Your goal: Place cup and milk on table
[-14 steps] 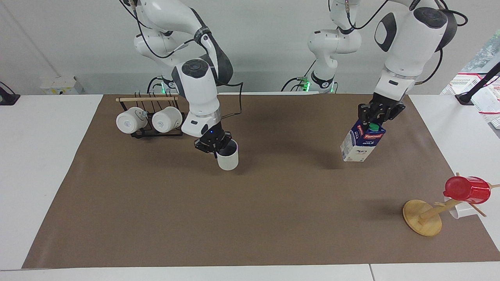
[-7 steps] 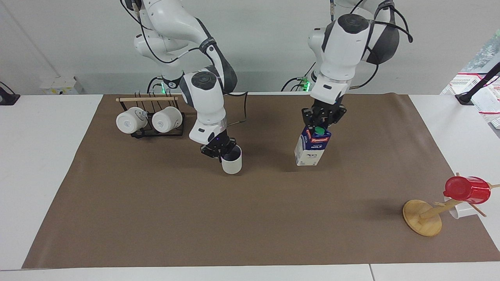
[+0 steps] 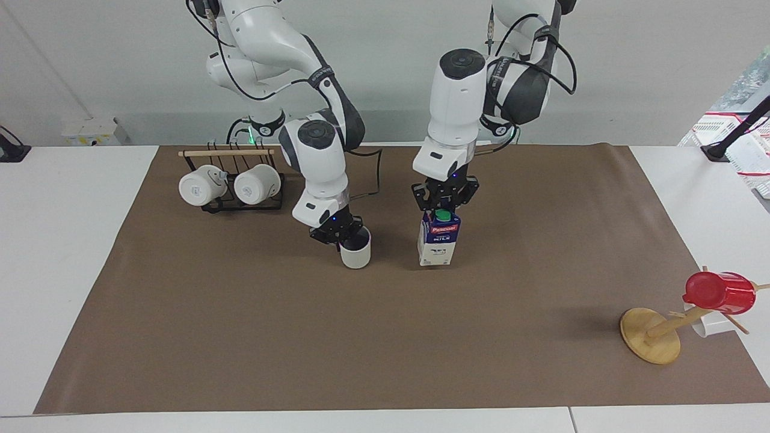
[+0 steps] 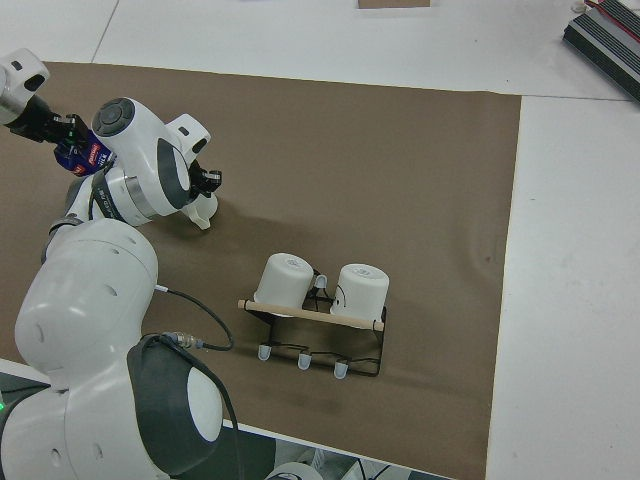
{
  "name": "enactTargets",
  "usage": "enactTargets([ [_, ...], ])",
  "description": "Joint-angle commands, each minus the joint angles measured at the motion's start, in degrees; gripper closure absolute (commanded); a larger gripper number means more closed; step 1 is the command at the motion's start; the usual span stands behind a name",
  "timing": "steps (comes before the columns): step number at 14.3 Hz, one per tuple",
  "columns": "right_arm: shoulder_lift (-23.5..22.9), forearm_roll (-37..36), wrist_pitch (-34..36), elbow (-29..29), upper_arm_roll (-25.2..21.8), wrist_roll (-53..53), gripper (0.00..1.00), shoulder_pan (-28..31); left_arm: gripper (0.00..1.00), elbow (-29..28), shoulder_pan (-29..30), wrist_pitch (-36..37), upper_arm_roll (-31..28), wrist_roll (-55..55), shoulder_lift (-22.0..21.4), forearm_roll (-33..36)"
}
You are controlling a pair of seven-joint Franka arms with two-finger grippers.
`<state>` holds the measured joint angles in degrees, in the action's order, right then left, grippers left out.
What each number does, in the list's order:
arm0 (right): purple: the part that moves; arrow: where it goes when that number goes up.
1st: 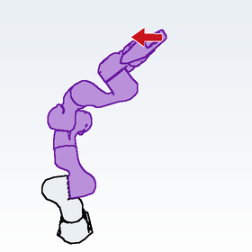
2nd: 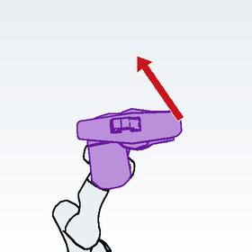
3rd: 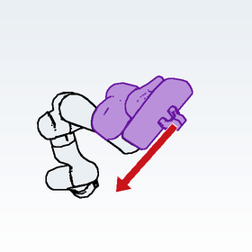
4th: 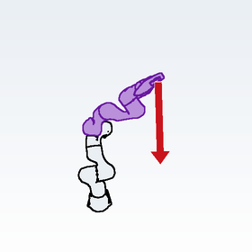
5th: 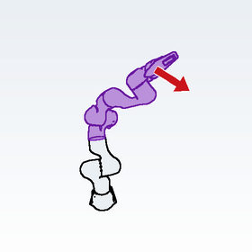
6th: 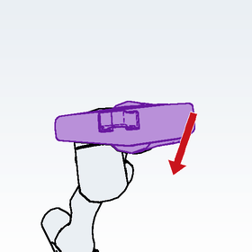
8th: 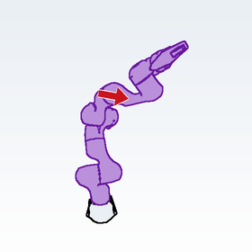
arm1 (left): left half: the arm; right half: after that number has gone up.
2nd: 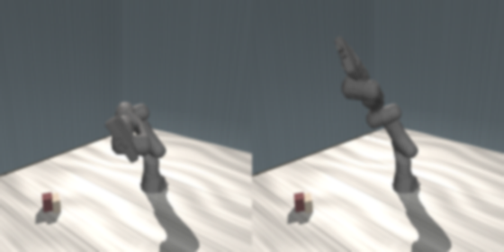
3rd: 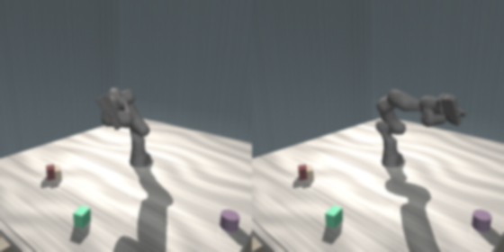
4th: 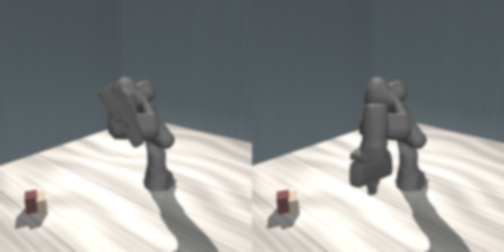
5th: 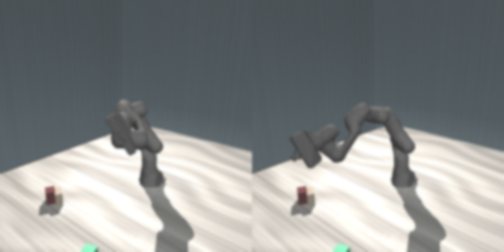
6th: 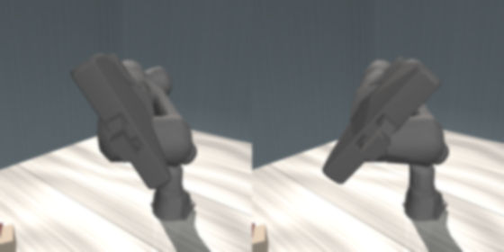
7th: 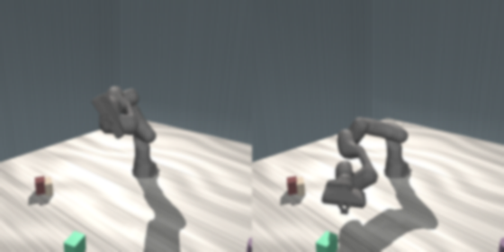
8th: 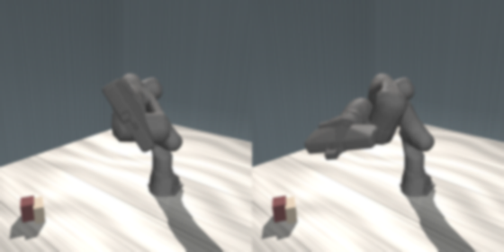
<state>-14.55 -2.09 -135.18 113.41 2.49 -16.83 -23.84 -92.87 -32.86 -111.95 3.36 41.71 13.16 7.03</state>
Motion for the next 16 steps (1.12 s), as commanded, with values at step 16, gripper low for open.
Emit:
enactTargets([
  [16,15.3,-1.5,27.9,-12.4,-0.9,0.1,0.00,14.0,1.00,0.1,-7.1,-2.9,-0.8,6.2,3.4,1.6],
])
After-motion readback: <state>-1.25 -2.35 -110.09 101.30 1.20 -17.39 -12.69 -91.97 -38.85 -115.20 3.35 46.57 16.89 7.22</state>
